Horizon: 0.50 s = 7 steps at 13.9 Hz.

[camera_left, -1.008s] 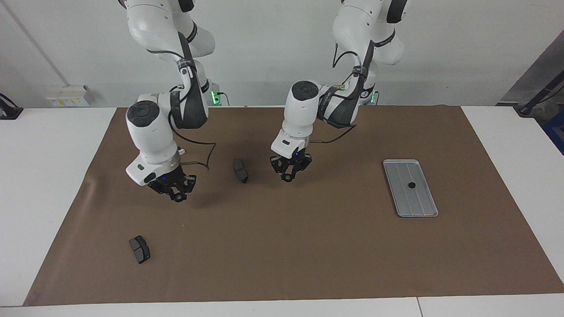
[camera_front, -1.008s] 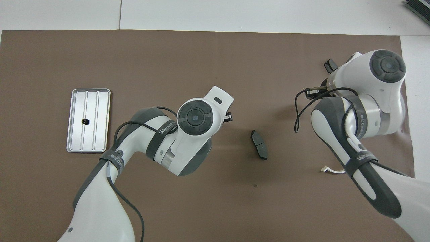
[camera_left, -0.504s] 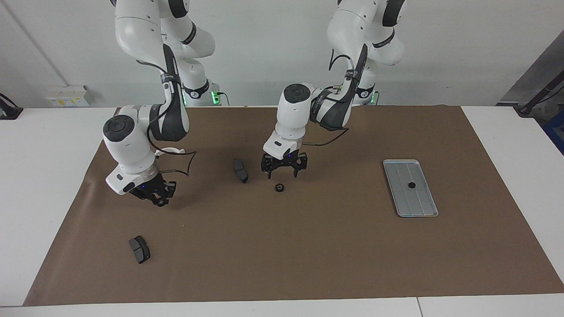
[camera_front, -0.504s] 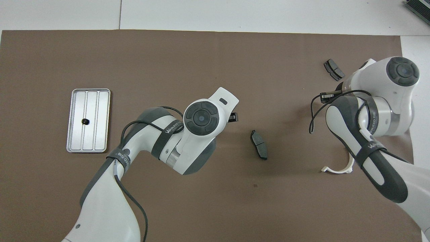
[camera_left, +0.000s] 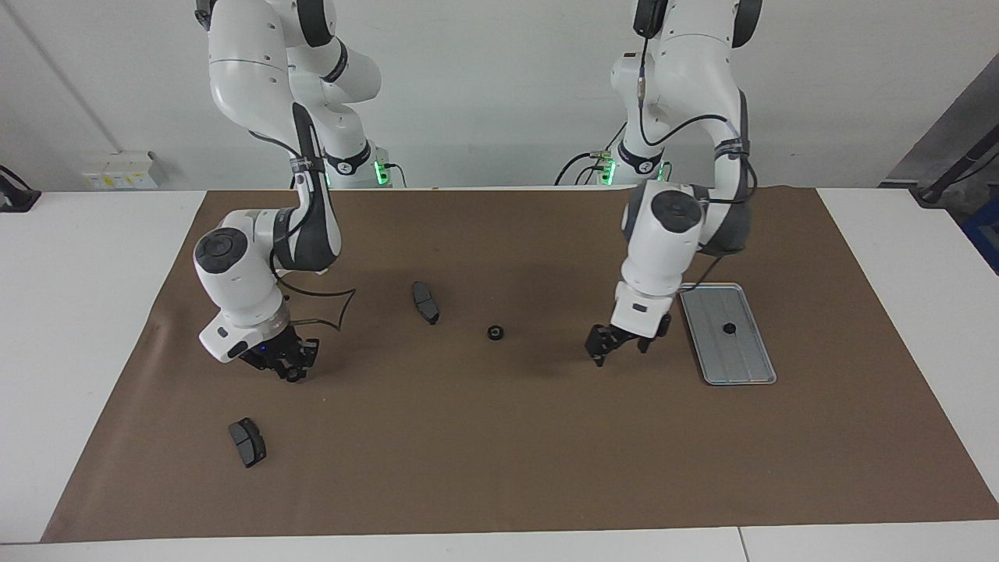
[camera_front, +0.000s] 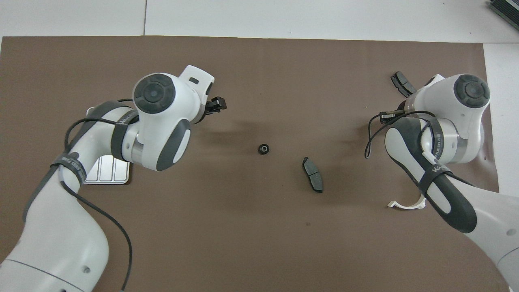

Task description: Place bearing gear from tray to pile

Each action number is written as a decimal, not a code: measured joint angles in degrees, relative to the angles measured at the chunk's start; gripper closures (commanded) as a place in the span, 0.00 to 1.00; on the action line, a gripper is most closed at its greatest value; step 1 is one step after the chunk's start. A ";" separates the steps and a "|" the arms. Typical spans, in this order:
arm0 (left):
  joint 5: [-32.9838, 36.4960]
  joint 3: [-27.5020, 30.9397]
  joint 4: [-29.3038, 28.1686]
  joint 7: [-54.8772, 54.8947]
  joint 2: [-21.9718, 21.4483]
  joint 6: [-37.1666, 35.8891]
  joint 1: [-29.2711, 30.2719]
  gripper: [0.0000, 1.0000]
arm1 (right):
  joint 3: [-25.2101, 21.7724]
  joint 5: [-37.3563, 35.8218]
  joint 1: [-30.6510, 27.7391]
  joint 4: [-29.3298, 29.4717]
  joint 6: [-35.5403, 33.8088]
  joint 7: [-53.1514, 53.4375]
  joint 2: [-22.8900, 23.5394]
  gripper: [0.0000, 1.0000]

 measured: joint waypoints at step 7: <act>0.00 -0.06 -7.74 21.13 -5.04 -2.55 14.16 0.00 | 0.52 0.27 2.09 3.00 -7.27 1.55 -4.86 0.00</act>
